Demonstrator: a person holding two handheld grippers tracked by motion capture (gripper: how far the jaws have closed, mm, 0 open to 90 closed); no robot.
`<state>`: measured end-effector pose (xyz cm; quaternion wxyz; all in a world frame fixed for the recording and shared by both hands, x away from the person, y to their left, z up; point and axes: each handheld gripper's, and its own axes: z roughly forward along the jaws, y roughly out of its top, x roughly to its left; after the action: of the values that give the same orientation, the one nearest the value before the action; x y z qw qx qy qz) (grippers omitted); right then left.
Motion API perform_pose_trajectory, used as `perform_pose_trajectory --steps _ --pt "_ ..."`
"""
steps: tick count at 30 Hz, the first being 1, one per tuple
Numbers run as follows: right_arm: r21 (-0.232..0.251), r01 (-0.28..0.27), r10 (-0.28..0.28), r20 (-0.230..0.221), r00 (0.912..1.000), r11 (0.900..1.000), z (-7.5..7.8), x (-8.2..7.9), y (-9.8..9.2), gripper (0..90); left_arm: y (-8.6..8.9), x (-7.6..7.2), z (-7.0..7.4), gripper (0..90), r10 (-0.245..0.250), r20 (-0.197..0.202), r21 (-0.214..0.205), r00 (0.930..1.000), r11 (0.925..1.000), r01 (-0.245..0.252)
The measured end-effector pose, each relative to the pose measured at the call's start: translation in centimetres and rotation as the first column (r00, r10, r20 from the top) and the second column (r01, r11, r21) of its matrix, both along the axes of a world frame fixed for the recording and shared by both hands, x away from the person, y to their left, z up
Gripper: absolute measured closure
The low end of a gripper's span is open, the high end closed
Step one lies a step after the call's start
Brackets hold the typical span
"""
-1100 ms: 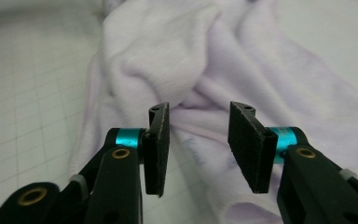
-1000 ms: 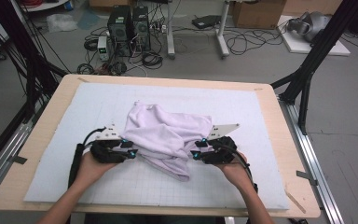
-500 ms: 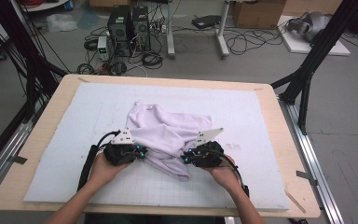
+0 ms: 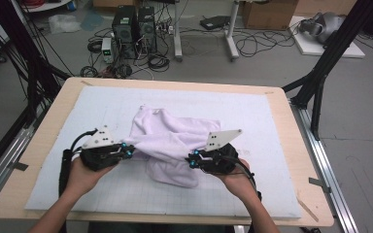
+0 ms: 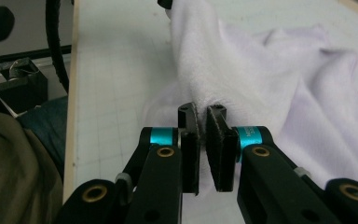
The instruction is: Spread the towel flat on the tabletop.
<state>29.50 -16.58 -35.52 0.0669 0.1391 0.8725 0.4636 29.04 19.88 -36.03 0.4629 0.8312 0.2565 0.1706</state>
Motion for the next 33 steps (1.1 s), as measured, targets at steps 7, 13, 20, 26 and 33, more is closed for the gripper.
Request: perform_pose_trajectory --steps 7,13,20,26,33 --pt "0.000 -0.031 0.031 -0.057 0.9979 0.9995 -0.8 1.8 3.6 79.9 1.8 3.2 -1.1 87.2 0.129 -0.033 0.051 0.9911 0.9905 -0.127" --pt "-0.018 0.050 -0.051 -0.059 0.9969 0.9986 -2.1 2.8 3.6 67.5 2.2 5.2 -3.3 71.6 0.144 -0.124 0.035 0.9817 0.9894 -0.141" --pt "-0.028 0.170 -0.171 -0.073 0.9825 0.9851 -3.6 2.8 -1.0 66.1 3.1 1.8 -3.2 62.2 0.075 -0.093 0.007 0.9928 0.9972 -0.075" --pt "-0.094 0.169 -0.176 -0.081 0.9810 0.9812 -5.9 3.0 0.0 66.7 0.2 0.4 -5.6 66.8 -0.056 -0.149 0.032 0.9873 0.9976 0.062" --pt "-0.145 0.155 -0.169 -0.084 0.9821 0.9772 -8.0 4.2 2.2 57.0 -4.5 2.3 -7.3 51.6 -0.088 -0.178 0.054 0.9801 0.9936 0.099"
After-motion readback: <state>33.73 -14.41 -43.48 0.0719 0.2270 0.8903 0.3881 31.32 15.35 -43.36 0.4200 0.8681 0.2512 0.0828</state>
